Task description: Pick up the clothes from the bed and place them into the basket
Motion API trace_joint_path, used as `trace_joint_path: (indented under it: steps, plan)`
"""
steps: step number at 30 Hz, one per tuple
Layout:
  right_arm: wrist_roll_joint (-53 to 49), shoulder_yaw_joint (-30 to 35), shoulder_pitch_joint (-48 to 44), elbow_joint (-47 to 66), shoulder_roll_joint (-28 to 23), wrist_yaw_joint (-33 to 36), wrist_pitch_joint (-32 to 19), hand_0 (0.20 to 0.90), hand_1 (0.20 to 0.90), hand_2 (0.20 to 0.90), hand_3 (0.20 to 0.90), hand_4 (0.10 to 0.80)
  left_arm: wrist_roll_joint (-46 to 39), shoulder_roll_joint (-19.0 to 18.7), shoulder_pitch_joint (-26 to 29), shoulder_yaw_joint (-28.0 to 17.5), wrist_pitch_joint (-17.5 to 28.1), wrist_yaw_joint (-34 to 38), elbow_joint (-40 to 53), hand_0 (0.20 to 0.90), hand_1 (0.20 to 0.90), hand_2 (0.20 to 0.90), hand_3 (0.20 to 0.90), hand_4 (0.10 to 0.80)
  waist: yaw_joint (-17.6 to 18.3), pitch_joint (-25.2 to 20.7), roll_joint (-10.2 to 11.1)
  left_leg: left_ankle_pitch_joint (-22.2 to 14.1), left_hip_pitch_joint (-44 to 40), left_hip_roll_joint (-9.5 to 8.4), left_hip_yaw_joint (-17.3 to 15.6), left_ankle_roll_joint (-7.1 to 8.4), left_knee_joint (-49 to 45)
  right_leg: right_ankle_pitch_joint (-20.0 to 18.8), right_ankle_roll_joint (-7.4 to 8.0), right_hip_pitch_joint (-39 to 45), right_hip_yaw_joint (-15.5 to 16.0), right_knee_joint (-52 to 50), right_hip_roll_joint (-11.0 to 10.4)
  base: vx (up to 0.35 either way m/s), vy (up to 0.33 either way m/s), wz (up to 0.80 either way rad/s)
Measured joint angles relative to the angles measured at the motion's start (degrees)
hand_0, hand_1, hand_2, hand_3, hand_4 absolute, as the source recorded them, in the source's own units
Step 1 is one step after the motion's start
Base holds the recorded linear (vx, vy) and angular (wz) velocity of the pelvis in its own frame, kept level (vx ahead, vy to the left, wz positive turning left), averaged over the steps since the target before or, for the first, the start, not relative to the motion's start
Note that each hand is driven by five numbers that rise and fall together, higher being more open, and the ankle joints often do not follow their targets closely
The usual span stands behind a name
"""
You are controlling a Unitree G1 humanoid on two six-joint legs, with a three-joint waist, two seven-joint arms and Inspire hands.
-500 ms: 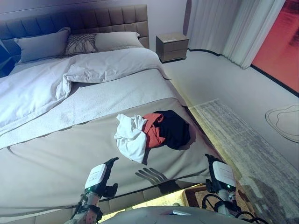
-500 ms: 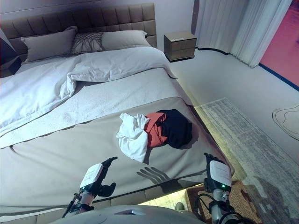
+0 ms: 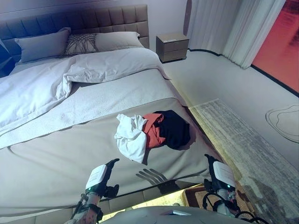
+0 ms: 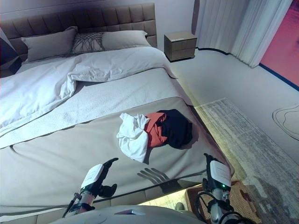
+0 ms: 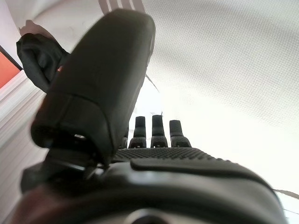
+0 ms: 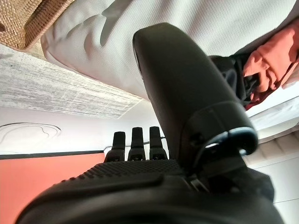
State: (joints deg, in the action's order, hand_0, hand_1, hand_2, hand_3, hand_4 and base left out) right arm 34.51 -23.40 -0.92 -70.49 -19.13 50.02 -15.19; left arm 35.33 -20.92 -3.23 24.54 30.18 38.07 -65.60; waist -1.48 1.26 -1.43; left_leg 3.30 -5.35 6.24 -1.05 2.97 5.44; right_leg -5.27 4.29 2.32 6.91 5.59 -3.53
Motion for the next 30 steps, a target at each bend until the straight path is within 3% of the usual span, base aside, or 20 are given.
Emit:
trace_joint_path:
  steps: [18, 26, 30]
  plan:
    - [-6.95, -0.09, -5.88, 5.65, -1.77, -4.26, 0.25, 0.9, 0.9, 0.9, 0.9, 0.8, -0.64, -0.86, 0.93, 0.01, 0.09, -2.52, 3.75, 0.9, 0.9, 0.9, 0.9, 0.8, -1.74, 1.68, 0.56, 0.01, 0.34, 0.35, 1.65, -0.01, 0.0, 0.02, -0.01, 0.59, 1.55, 0.0, 0.29, 0.023, -0.007, 0.04]
    - [-12.72, -0.09, -12.8, 9.45, -6.74, -9.08, 5.99, 0.9, 0.9, 0.9, 0.9, 0.8, -5.73, -5.07, 0.96, 0.2, 0.24, -5.49, 16.88, 0.9, 0.9, 0.9, 0.9, 0.8, -3.78, 4.05, 0.09, 0.07, 0.86, 0.25, 2.6, -0.09, -0.02, 0.01, 0.0, 0.7, 2.41, 0.01, 0.24, 0.031, -0.008, 0.07]
    - [-16.34, -0.2, -20.05, 10.01, -8.97, -10.56, 10.57, 0.9, 0.9, 0.9, 0.9, 0.8, -11.37, -6.45, 2.6, 0.81, 0.36, -7.73, 21.32, 0.9, 0.9, 0.9, 0.9, 0.8, -4.27, 6.61, -0.49, 0.58, 3.99, -0.28, 3.29, -0.43, -0.95, -0.02, -0.01, -1.74, 3.15, -0.03, 0.12, -0.205, 0.007, 0.08]
